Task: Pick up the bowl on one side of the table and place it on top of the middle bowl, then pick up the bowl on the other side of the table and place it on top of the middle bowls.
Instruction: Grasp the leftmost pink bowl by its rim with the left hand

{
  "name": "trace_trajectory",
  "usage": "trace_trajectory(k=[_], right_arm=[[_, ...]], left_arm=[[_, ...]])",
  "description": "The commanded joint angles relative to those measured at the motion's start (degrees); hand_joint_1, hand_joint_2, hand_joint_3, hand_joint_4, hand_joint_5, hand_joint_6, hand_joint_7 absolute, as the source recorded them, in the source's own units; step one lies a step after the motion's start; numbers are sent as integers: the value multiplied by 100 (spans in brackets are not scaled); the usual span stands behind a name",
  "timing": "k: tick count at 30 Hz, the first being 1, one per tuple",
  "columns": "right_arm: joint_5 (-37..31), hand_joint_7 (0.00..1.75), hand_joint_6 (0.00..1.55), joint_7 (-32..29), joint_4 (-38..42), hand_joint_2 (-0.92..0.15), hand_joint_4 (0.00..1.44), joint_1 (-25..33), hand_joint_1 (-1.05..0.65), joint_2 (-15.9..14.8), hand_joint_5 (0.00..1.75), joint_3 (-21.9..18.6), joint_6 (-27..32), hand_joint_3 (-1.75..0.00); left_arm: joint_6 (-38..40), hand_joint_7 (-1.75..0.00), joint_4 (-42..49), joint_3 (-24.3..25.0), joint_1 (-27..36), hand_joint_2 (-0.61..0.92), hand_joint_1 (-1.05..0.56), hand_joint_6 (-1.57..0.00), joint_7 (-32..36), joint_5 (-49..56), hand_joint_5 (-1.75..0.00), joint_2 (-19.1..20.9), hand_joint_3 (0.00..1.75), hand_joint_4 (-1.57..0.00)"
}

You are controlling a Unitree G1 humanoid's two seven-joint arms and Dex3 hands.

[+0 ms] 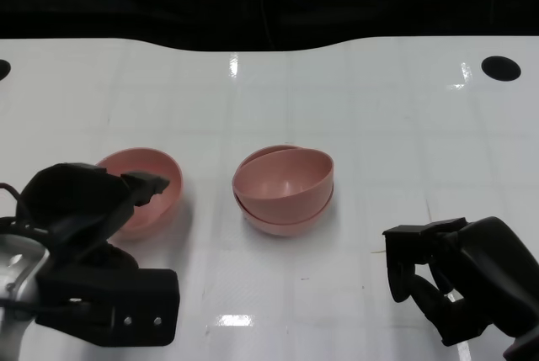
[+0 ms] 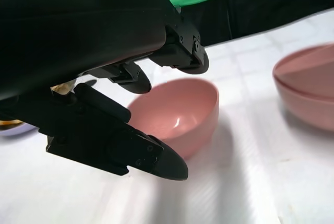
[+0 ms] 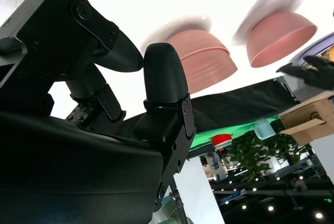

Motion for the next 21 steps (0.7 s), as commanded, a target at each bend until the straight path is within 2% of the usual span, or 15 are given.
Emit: trace_trajectory(k=[1, 6, 8, 9, 11, 12, 13, 15, 16, 17, 19, 21], right_arm=[[37, 166, 80, 49, -87, -18, 102, 71, -10, -29, 175, -85, 45, -160], [27, 166, 81, 80, -158, -17, 101, 114, -10, -14, 175, -105, 57, -159], [38, 166, 81, 106, -186, -17, 101, 127, -10, -10, 175, -116, 78, -159], [40, 166, 81, 117, -196, -17, 101, 132, -10, -7, 175, -121, 85, -159], [37, 166, 81, 137, -213, -17, 101, 145, -10, 2, 175, -128, 98, -159], [35, 166, 81, 121, -206, -17, 101, 149, -10, 6, 175, -129, 70, -159], [36, 165, 81, 107, -192, -17, 101, 148, -9, 8, 175, -129, 45, -159], [40, 165, 81, 105, -176, -17, 101, 147, -9, 8, 175, -129, 27, -159], [43, 165, 81, 109, -176, -17, 101, 147, -9, 14, 175, -130, 33, -159], [46, 165, 81, 108, -175, -16, 101, 147, -9, 19, 175, -132, 35, -159], [47, 165, 81, 104, -174, -16, 101, 146, -9, 27, 175, -134, 33, -159], [58, 164, 82, 87, -152, -16, 101, 137, -9, 29, 175, -139, -1, -160]], left_arm=[[48, -1, 685, -323, -395, 91, -58, -45, 170, 191, -15, 38, 1, -58], [-53, -2, 1604, -765, -910, 92, -49, -50, 440, 324, -15, -13, 5, -68], [-223, -3, 2185, -984, -1183, 92, -42, -56, 795, 391, -26, -47, 8, -80], [-283, -2, 2371, -1058, -1267, 92, -40, -59, 940, 395, -45, -51, 8, -77], [-507, -3, 2928, -1237, -1501, 92, -34, -72, 1395, 413, -97, -89, 14, -69], [-630, -3, 3218, -1294, -1613, 92, -32, -76, 1617, 374, -110, -128, 16, -67], [-769, -10, 3471, -1354, -1725, 92, -30, -92, 1840, 354, -122, -155, 22, -72], [-1013, -18, 3828, -1431, -1880, 92, -30, -107, 2261, 299, -134, -202, 20, -78], [-1164, -23, 3995, -1457, -1943, 90, -30, -116, 2537, 268, -158, -228, 15, -83], [-1275, -33, 4146, -1479, -1998, 91, -30, -117, 2770, 243, -166, -255, 11, -87], [-1408, -90, 4375, -1535, -2088, 92, -28, -97, 3045, 217, -173, -283, 15, -94], [-1484, -104, 4461, -1556, -2153, 92, -28, -92, 3251, 180, -174, -273, 15, -95]])
